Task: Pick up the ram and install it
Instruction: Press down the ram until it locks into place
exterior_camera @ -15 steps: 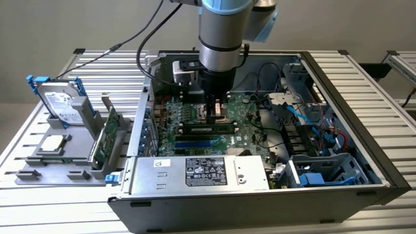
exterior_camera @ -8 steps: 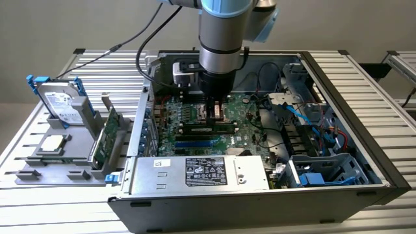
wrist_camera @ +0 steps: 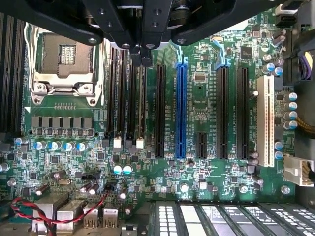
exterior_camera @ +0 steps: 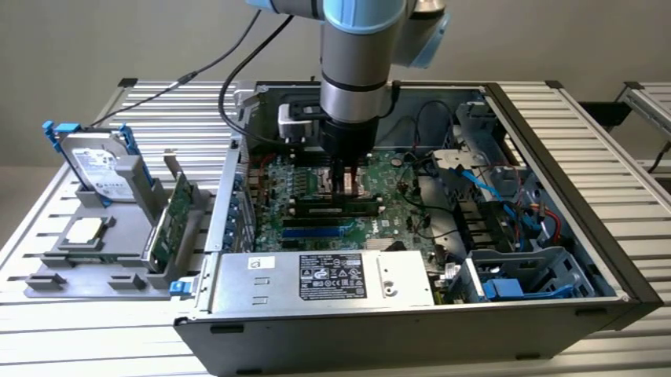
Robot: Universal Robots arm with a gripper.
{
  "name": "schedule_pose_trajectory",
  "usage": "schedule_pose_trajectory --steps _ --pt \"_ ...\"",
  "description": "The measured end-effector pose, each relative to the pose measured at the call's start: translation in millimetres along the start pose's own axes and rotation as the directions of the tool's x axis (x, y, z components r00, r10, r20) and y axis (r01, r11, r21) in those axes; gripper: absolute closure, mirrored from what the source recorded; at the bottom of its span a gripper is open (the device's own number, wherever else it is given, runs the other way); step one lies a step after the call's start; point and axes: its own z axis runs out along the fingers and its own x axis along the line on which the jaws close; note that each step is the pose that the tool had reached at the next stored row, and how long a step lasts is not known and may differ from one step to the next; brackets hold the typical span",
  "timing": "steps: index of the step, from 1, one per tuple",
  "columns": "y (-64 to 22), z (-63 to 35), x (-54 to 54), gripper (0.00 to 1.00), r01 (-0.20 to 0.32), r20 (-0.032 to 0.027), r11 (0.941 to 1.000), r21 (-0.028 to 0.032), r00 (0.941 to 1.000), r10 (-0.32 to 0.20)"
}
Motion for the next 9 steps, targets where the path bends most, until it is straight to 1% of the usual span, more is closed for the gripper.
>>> schedule_pose_trajectory --steps 1,3,5,6,9 --pt "0.1 1.1 -0.1 0.89 -0.004 -0.0001 1.0 0.0002 1.0 0.004" --pt "0.1 2.0 -0.1 0.89 -0.011 -0.0025 0.9999 -0.0001 0.9999 0.011" --pt "0.1 1.3 -0.3 0.89 -0.015 -0.002 0.9999 -0.001 0.9999 0.015" --pt "0.1 -0.5 -0.5 0.89 -0.015 -0.0005 0.9999 -0.0024 0.9999 0.015" --pt "0.5 -12.0 -0.2 0.89 -0.016 -0.0018 0.9999 -0.0054 0.9999 0.016"
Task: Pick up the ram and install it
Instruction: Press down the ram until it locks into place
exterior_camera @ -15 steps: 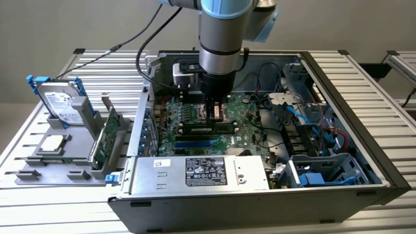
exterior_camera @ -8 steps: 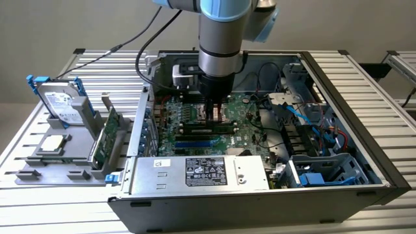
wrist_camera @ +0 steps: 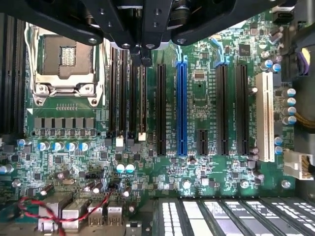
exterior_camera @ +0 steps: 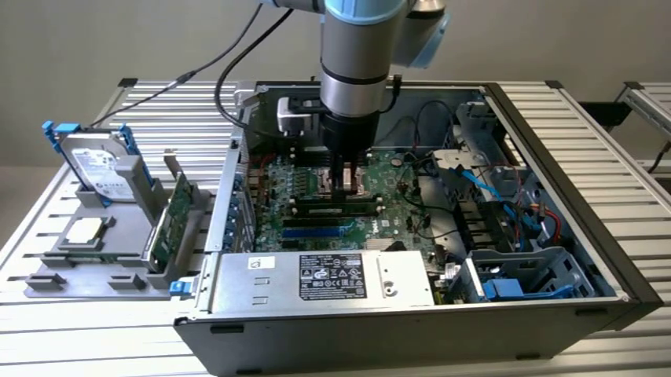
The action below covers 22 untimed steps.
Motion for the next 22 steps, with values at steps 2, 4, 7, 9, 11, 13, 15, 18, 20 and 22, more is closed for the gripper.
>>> schedule_pose_trajectory --steps 2,4,7,9,11,13,15,18,20,22 --pt "0.2 -5.5 0.0 0.89 0.0 0.0001 1.0 -0.0012 1.0 0.0" --pt "0.0 -9.9 0.0 0.89 0.0 -0.0002 1.0 -0.0027 1.0 0.0" --pt "0.1 -10.2 0.0 0.89 0.0 0.0001 1.0 -0.0033 1.0 0.0" --pt "0.1 -10.2 0.0 0.89 0.0 0.0 1.0 -0.0033 1.0 0.0" --pt "0.1 -10.2 0.0 0.89 0.0 0.0 1.0 -0.0033 1.0 0.0" --pt "0.1 -10.2 0.0 0.89 0.0 0.0 1.0 -0.0033 1.0 0.0" --pt "0.1 -10.2 0.0 0.89 0.0 0.0001 1.0 -0.0033 1.0 0.0" --pt "0.1 -10.2 0.0 0.89 0.0 0.0 1.0 -0.0034 1.0 0.0" --pt "0.1 -10.3 0.0 0.89 0.0 0.0 1.0 -0.0034 1.0 0.0" --pt "-0.3 -10.3 0.0 0.89 -0.004 0.0003 1.0 -0.0034 1.0 0.004"
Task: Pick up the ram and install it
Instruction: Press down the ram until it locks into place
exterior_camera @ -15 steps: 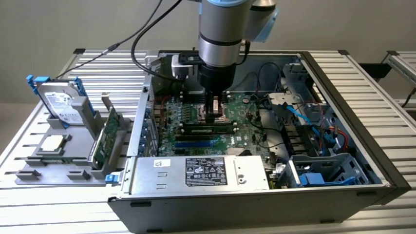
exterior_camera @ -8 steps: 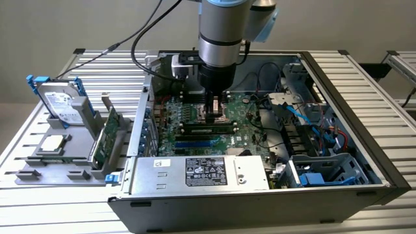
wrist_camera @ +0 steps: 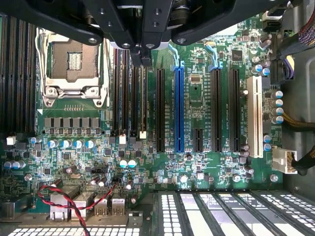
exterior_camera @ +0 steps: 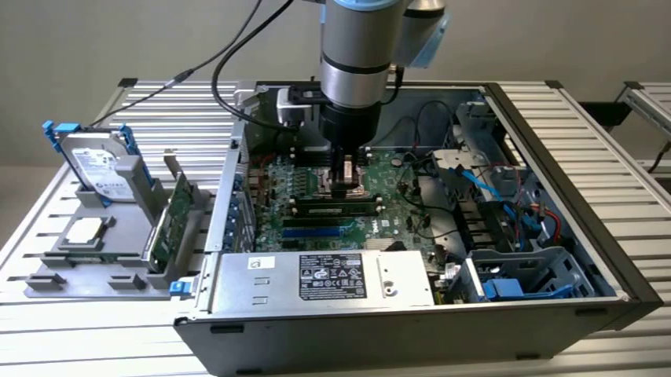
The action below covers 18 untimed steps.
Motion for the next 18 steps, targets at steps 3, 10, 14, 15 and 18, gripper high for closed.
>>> schedule_pose_trajectory --steps 3,10,14,15,18 --pt "0.1 0.0 0.0 0.89 -0.044 0.0019 0.999 -0.0001 0.999 0.044" --pt "0.1 0.0 0.0 0.89 -0.153 0.0066 0.9882 -0.0008 0.9882 0.153" --pt "0.1 0.0 0.0 0.89 -0.217 0.0092 0.9762 -0.0015 0.9761 0.217" --pt "0.0 0.0 0.0 0.89 -0.232 0.0099 0.9726 -0.0017 0.9726 0.232" --pt "0.1 0.0 0.0 0.89 -0.278 0.0117 0.9607 -0.0024 0.9606 0.278"
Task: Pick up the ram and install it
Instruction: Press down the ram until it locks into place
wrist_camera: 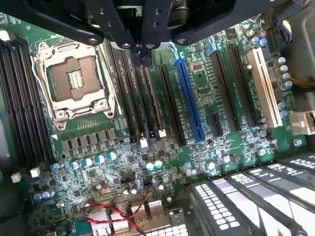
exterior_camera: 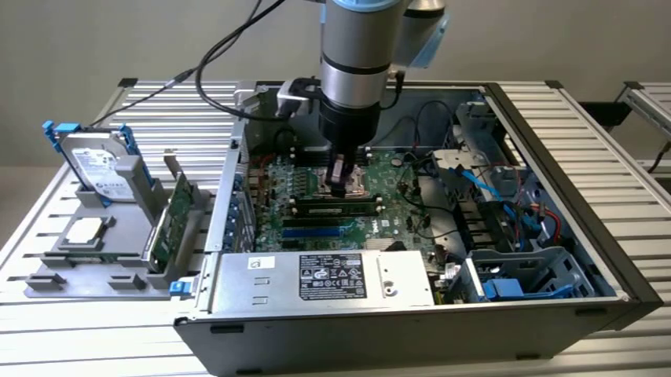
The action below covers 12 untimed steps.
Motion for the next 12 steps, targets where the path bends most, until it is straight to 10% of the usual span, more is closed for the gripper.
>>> schedule_pose_trajectory --steps 12 --pt "0.0 0.0 0.0 0.89 -0.191 0.008 0.9815 -0.0012 0.9815 0.191"
